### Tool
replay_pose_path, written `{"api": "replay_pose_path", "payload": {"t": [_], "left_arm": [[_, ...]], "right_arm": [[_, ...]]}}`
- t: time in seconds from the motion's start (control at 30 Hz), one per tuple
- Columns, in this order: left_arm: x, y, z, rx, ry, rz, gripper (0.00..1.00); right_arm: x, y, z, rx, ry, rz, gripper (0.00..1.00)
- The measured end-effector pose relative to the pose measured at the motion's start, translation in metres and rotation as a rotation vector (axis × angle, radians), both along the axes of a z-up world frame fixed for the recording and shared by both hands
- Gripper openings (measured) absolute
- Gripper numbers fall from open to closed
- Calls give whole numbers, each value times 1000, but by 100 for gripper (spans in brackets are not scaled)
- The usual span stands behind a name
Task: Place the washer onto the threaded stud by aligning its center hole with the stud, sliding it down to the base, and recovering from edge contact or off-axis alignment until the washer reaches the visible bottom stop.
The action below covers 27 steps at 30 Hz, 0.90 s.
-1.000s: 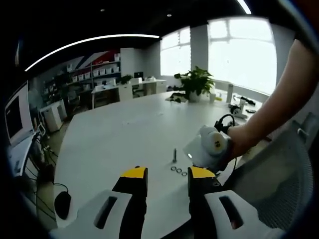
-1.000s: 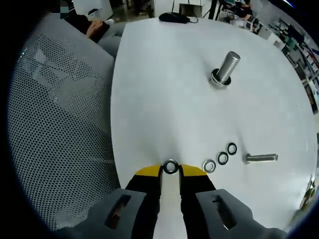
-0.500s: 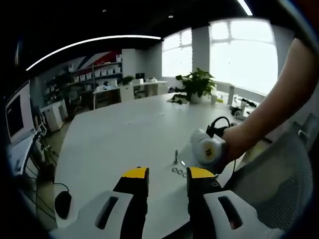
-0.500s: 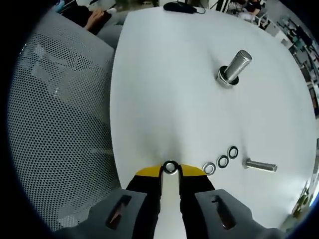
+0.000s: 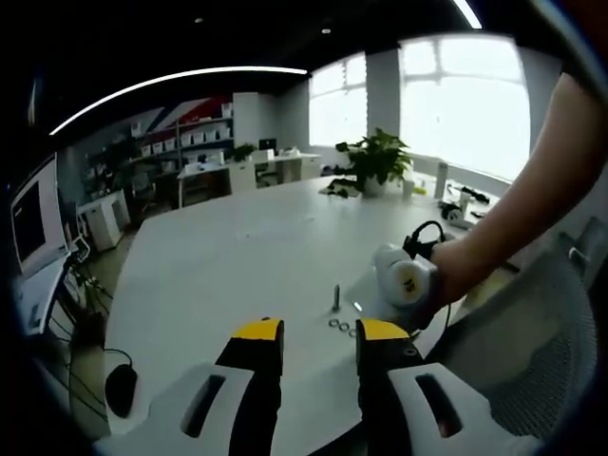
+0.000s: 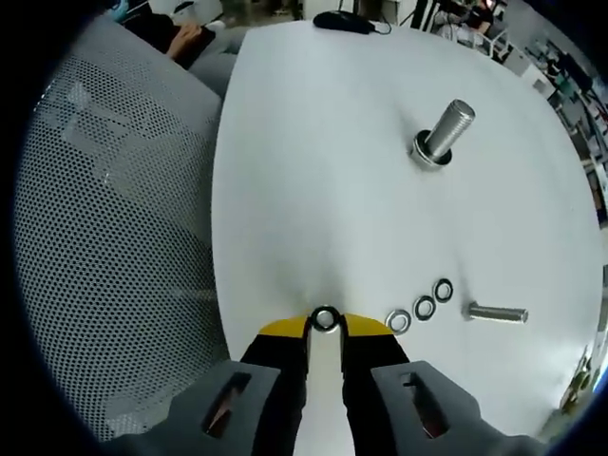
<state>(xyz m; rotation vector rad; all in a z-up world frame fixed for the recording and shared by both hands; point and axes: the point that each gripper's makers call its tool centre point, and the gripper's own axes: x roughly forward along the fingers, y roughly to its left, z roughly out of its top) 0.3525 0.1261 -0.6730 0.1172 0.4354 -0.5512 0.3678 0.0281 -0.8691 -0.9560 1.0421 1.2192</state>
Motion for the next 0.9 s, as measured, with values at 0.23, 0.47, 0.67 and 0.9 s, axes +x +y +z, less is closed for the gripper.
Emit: {"api": "replay_pose_path", "payload": {"t": [0.23, 0.47, 0.67, 0.9], "left_arm": [[0, 0, -2, 4, 7, -2, 28], [1, 1, -1, 2, 6, 4, 28], [0, 0, -2, 6, 9, 2, 28], [0, -1, -3, 6, 11, -2, 28]], "right_arm": [[0, 0, 0, 24, -3, -12, 14], [1, -3, 1, 67, -16, -67, 14], [7, -14, 5, 110, -30, -194, 13], [14, -29, 17, 130, -42, -235, 13]]}}
